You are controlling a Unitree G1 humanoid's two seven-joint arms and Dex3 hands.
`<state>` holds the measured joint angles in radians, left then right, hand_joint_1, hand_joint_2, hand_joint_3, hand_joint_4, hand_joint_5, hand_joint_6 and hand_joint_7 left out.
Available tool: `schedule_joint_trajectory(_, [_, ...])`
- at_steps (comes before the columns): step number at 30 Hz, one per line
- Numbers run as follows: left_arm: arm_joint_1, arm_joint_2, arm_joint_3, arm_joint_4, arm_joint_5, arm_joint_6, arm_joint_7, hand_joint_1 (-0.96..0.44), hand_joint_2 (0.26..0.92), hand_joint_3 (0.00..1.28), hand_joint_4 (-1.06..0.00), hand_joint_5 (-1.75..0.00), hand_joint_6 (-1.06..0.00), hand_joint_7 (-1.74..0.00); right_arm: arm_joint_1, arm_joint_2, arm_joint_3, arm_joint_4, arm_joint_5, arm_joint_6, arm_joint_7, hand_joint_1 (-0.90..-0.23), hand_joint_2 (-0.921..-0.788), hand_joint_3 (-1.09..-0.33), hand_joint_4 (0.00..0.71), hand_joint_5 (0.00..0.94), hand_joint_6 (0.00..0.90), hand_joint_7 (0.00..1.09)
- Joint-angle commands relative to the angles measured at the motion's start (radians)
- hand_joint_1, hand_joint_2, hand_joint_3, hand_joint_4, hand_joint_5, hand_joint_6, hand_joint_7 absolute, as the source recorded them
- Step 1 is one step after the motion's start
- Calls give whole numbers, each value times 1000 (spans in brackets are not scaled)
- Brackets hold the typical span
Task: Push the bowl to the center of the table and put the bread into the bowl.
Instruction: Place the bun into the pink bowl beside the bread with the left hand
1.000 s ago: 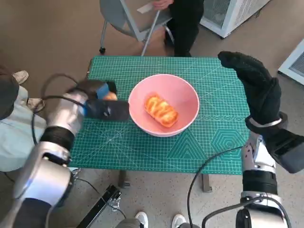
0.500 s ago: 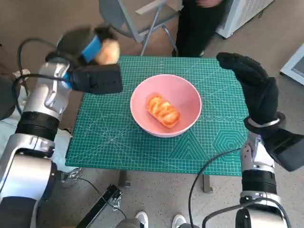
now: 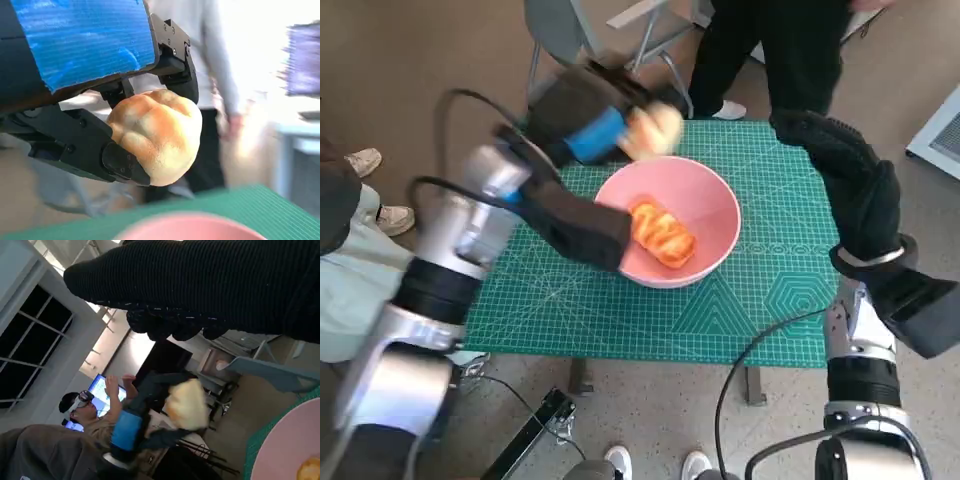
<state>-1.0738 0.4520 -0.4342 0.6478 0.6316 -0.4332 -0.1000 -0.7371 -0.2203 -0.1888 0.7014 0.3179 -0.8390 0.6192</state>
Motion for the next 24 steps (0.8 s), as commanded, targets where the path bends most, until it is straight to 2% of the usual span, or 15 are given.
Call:
schedule_joint_trajectory(1, [-7,-19,-38,75,44,-38,13,1,919,33,-750,-1073,-649,-1167,11,1,4,-7,1,7,3,-692,-921,-719,254,0,-1,591])
schedule_joint_trajectory(4, [-16,-34,-57,116,67,-45,13,1,920,34,-747,-1080,-647,-1166,16,-1,4,-14,0,5,2,-693,-921,-719,254,0,-1,590])
schedule_joint_trajectory(7, [-15,-56,-64,159,60,-17,-37,1,920,58,-711,-1129,-626,-1174,20,-6,0,-16,2,3,4,-693,-921,-720,253,0,-1,589])
schedule_joint_trajectory(8, [-13,-61,-63,169,52,-4,-59,1,920,149,-610,-1231,-518,-1286,21,-7,-1,-17,3,3,4,-693,-921,-720,253,0,-1,588])
schedule_joint_trajectory(9, [-11,-69,-59,177,38,23,-101,0,921,184,-571,-1271,-477,-1328,23,-9,-2,-18,5,2,5,-693,-921,-721,253,0,-1,588])
schedule_joint_trajectory(10, [-9,-74,-55,182,29,43,-131,-10,887,192,-428,-950,-365,-1049,24,-11,-4,-20,5,2,6,-693,-921,-721,253,0,-1,588])
schedule_joint_trajectory(11, [-8,-80,-52,183,20,72,-172,-16,885,160,-390,-642,-345,-769,25,-12,-5,-20,6,0,6,-693,-921,-721,253,0,-1,587])
schedule_joint_trajectory(14, [-9,-87,-51,180,7,131,-255,-28,864,69,-235,-211,-302,-323,25,-17,-10,-15,8,-3,8,-694,-921,-722,253,0,-1,587])
schedule_joint_trajectory(15, [-11,-87,-53,179,6,145,-278,-31,854,46,-192,-135,-295,-235,24,-18,-11,-14,9,-4,8,-694,-921,-723,253,0,-1,587])
schedule_joint_trajectory(18, [-17,-85,-51,178,-1,157,-320,-51,829,16,-116,-44,-284,-122,24,-19,-12,-14,7,-5,4,-694,-921,-724,253,0,-1,587])
schedule_joint_trajectory(24, [1,-71,-29,183,-30,91,-292,-133,796,2,-19,-5,-275,-62,24,-16,-12,-19,0,-6,-8,-693,-921,-727,252,0,-1,586])
